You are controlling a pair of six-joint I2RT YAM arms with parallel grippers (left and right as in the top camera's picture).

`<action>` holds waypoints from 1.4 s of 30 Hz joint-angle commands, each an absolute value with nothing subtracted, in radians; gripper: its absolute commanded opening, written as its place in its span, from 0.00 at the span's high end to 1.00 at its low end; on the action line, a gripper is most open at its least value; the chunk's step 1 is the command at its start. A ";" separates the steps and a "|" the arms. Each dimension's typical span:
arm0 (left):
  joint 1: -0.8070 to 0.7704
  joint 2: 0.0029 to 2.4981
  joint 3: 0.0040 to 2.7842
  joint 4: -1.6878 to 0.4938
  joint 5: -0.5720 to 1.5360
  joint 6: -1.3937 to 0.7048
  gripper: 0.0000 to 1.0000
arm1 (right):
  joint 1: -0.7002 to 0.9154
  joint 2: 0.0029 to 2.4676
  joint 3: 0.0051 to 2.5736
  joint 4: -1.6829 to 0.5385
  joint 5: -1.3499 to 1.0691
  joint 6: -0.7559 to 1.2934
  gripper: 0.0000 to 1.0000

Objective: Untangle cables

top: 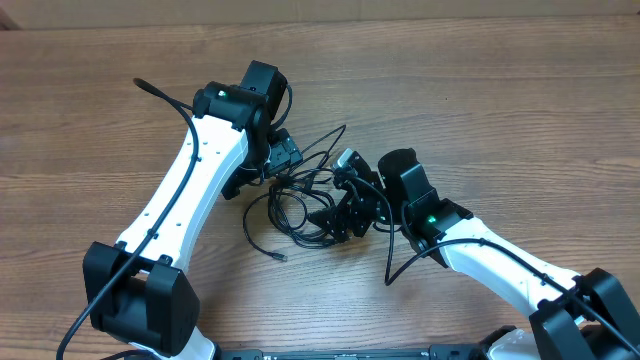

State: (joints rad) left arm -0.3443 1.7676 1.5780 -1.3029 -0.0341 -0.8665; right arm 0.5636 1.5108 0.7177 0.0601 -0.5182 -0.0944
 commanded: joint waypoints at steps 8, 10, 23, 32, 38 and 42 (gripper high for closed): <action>-0.339 1.752 1.586 -1.300 -0.025 -0.891 0.00 | 0.567 1.573 0.719 0.110 -0.498 -0.102 0.09; -0.340 1.752 1.586 -1.300 -0.019 -0.891 0.01 | 0.568 1.573 0.719 0.109 -0.498 -0.102 0.09; -0.340 1.752 1.586 -1.296 0.019 -0.891 0.01 | 0.568 1.630 0.720 0.126 -0.522 -0.102 0.17; -0.341 1.752 1.586 -1.283 0.035 -0.891 0.00 | 0.569 1.664 0.720 0.134 -0.529 -0.102 0.39; -0.341 1.752 1.586 -1.282 0.035 -0.891 0.00 | 0.569 1.664 0.720 0.150 -0.617 -0.102 0.69; -0.341 1.752 1.586 -1.282 0.035 -0.891 0.00 | 0.568 1.663 0.720 0.150 -0.714 -0.102 0.94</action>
